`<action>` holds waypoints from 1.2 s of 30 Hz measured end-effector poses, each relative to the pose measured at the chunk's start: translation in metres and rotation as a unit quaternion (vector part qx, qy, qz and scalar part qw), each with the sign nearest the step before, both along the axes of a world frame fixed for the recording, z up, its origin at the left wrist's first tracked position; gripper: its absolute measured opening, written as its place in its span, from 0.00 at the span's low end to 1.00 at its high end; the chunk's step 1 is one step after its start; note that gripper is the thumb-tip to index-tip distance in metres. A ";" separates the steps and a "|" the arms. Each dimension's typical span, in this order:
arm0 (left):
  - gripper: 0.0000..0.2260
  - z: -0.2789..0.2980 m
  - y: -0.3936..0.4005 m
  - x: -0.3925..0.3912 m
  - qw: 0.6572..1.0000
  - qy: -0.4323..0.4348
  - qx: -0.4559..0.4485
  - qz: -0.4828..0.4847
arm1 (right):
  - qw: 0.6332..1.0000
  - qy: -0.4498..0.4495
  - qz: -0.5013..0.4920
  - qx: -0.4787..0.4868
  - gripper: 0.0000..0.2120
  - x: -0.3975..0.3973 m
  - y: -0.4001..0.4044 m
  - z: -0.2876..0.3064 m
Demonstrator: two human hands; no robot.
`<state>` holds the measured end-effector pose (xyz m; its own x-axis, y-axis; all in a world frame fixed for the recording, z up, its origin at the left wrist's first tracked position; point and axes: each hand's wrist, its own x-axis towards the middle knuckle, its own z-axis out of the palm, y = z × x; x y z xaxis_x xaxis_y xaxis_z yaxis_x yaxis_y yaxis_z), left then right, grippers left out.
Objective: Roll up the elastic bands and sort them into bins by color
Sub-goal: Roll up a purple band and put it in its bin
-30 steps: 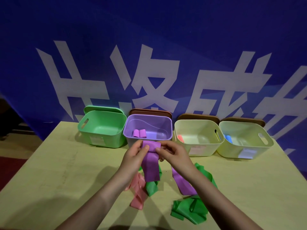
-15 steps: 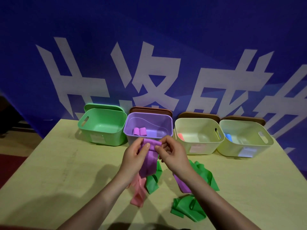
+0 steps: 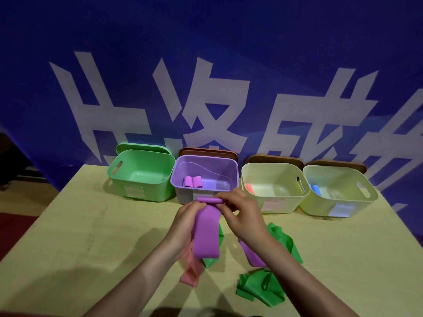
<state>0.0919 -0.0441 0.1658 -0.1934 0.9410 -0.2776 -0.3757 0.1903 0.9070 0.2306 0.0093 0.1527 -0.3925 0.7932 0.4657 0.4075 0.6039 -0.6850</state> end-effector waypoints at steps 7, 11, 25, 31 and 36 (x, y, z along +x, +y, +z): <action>0.12 -0.006 0.003 0.000 1.000 -0.027 0.011 -0.009 | 0.997 -0.035 0.041 0.063 0.12 0.011 -0.002 0.002; 0.09 -0.007 0.002 -0.003 0.999 -0.006 0.033 -0.017 | 0.988 0.090 0.043 -0.117 0.14 0.012 -0.003 0.008; 0.07 -0.002 -0.007 -0.003 0.991 0.086 0.096 -0.029 | 0.910 0.217 0.088 -0.341 0.02 0.007 -0.004 0.016; 0.08 0.001 -0.003 -0.005 0.998 -0.015 0.054 -0.032 | 0.898 0.239 0.112 -0.351 0.07 0.007 -0.007 0.011; 0.15 0.006 -0.003 -0.003 0.995 -0.068 0.045 -0.052 | 0.895 0.249 0.127 -0.349 0.09 0.009 -0.007 0.013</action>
